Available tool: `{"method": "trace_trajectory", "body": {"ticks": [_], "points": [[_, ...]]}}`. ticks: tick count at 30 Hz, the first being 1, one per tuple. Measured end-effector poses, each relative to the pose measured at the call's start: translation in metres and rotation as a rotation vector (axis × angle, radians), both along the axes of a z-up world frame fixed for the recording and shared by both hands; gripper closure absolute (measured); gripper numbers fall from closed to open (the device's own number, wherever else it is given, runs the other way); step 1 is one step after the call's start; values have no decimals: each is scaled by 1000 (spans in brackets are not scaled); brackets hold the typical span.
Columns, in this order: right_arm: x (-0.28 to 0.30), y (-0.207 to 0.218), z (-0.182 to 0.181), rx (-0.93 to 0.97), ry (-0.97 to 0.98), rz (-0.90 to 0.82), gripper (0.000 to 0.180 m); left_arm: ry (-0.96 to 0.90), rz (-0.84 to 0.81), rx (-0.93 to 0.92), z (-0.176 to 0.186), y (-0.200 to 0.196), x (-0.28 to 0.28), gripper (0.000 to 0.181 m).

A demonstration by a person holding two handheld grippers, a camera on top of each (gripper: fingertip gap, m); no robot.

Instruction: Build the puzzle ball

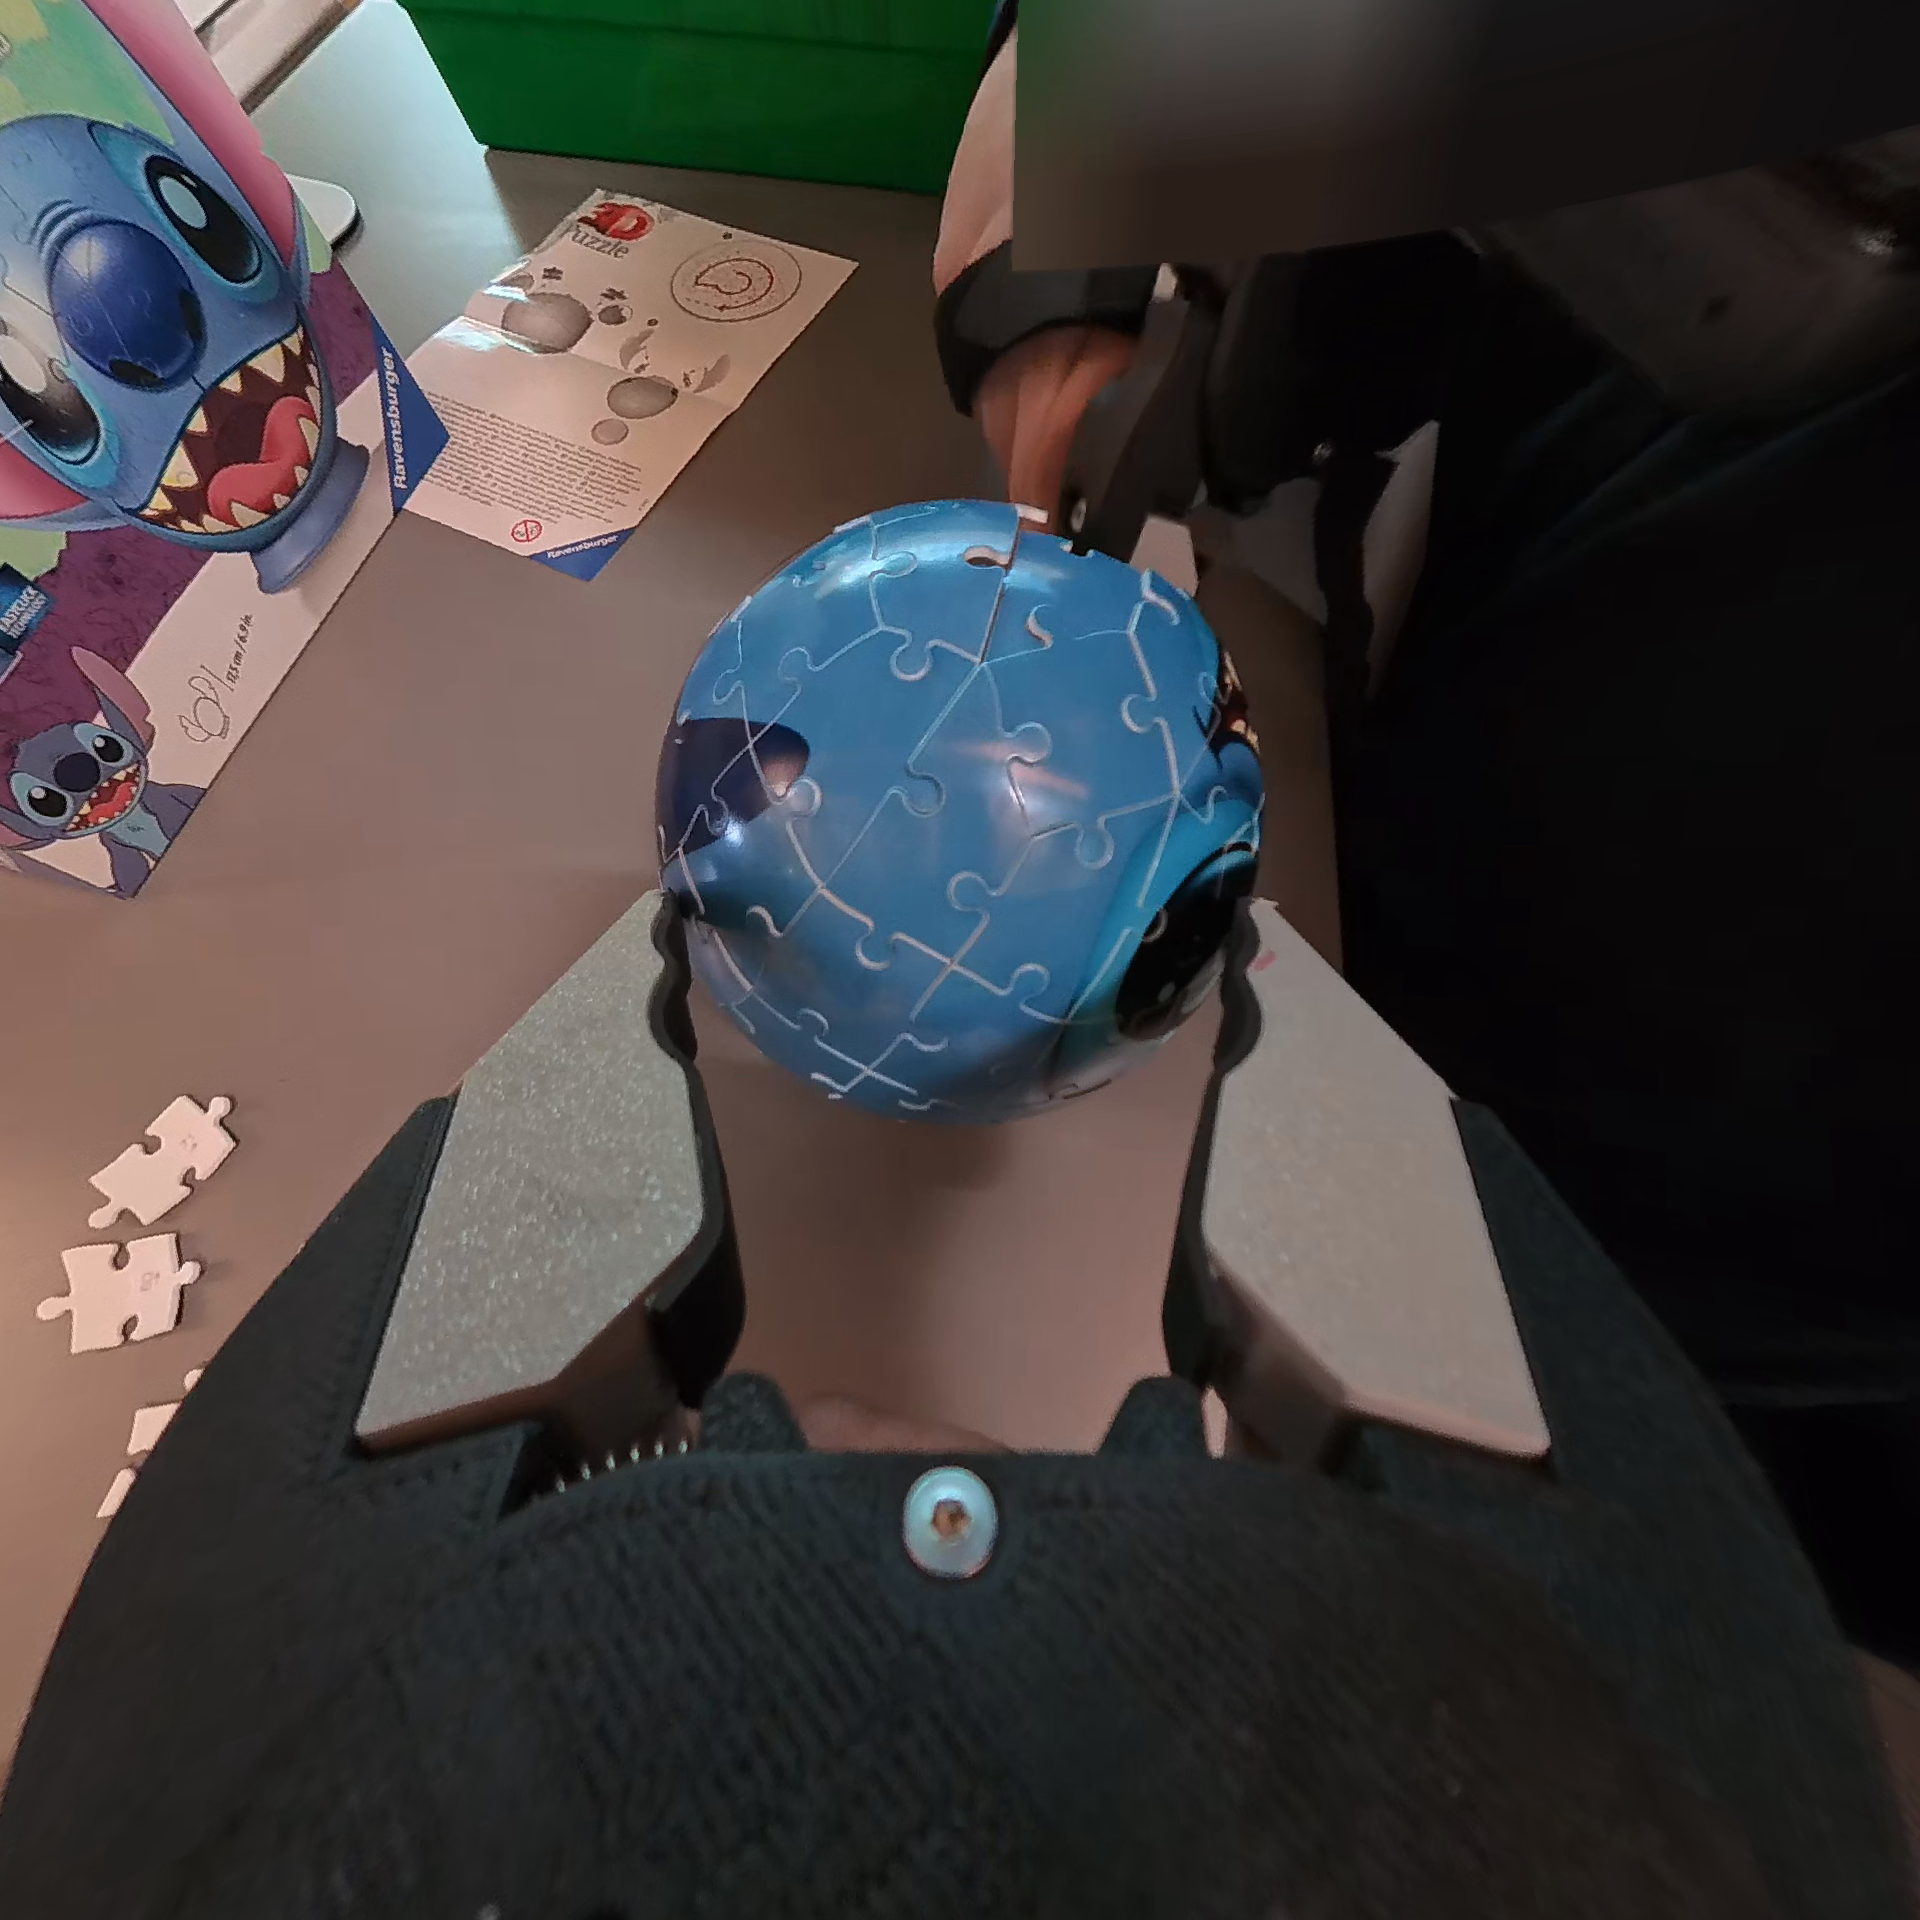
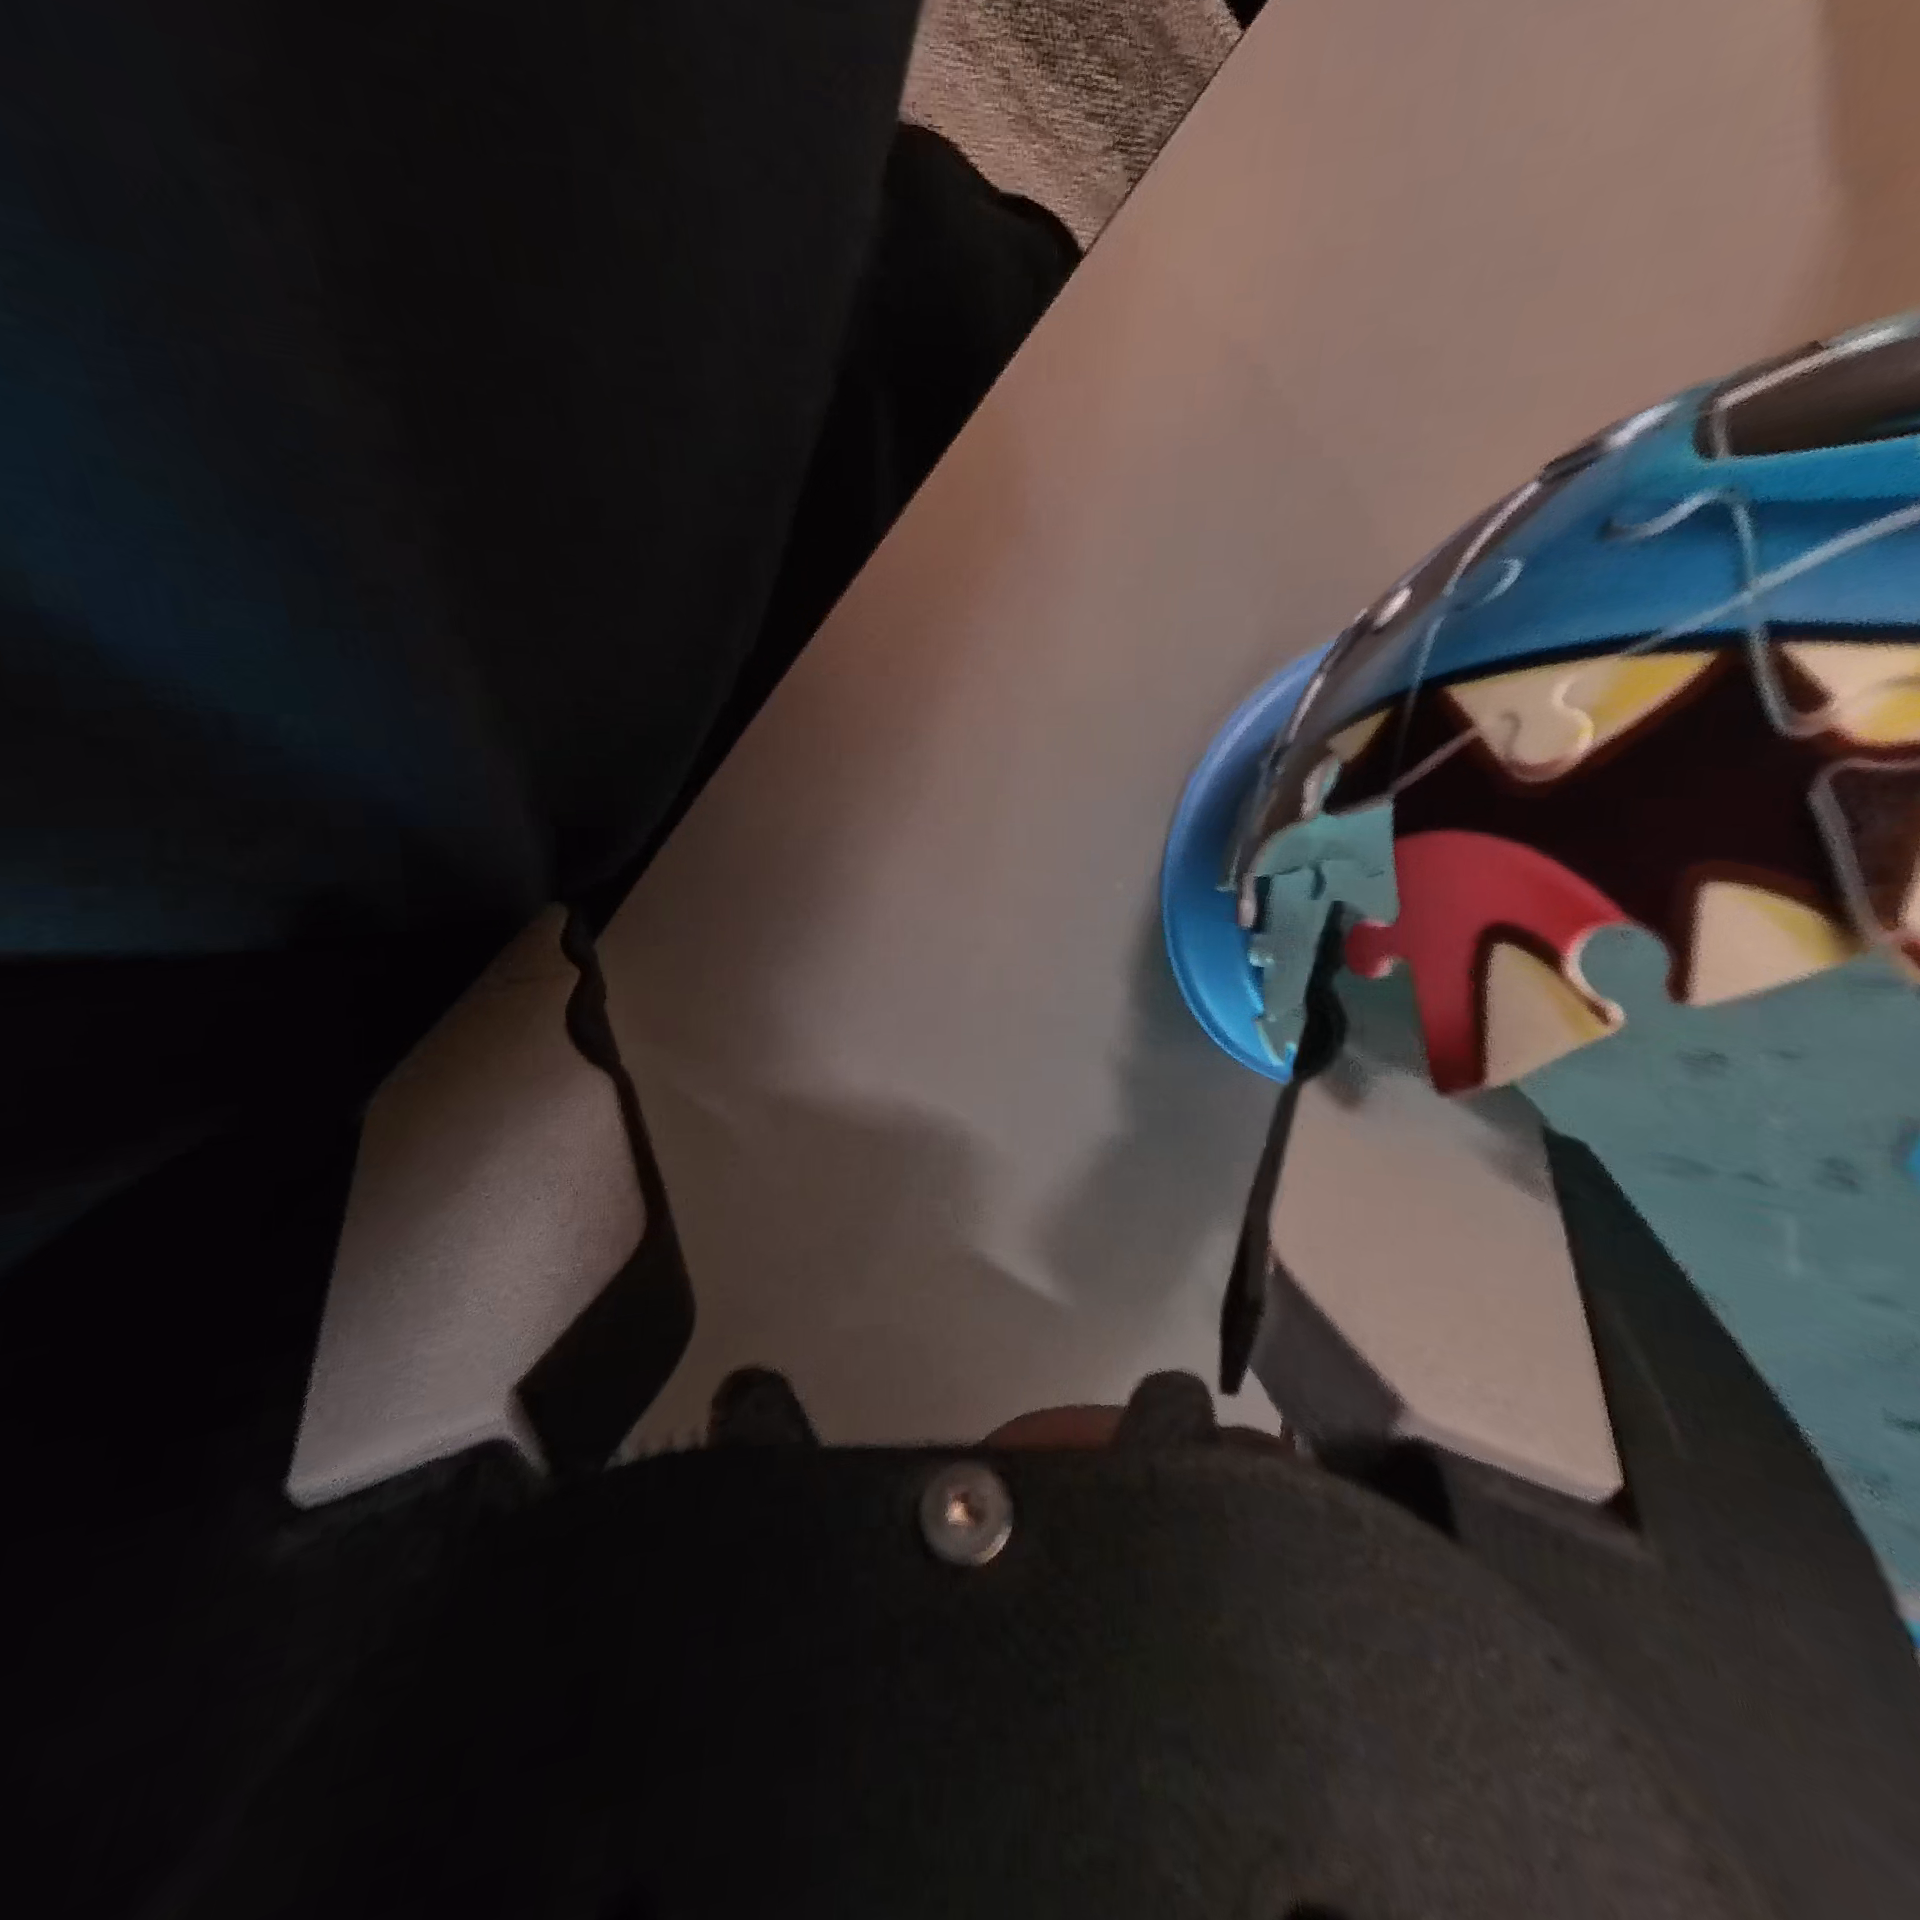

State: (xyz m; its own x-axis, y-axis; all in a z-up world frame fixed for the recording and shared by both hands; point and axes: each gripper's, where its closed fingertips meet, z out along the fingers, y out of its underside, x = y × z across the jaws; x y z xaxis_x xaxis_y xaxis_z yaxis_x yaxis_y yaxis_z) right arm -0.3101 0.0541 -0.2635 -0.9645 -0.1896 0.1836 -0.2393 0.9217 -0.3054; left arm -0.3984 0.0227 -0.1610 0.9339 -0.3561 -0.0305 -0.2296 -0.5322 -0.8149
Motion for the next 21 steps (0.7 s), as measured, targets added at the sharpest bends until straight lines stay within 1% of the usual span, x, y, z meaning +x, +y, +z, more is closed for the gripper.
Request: {"method": "trace_trajectory", "body": {"ticks": [1, 8, 17, 21], "points": [[1, 0, -1, 1, -16, 3, 52, -1, -1, 0, 0, 0, 0, 80], [-1, 0, -3, -1, -37, -5, 47, -4, -6, 2, 0, 0, -1, 80], [0, 1, -4, 16, -37, 13, 47, -13, -17, -10, -1, 1, 0, 79], [0, 2, -4, 53, -29, 15, 47, -19, -19, -9, -1, 1, 0, 79]]}}
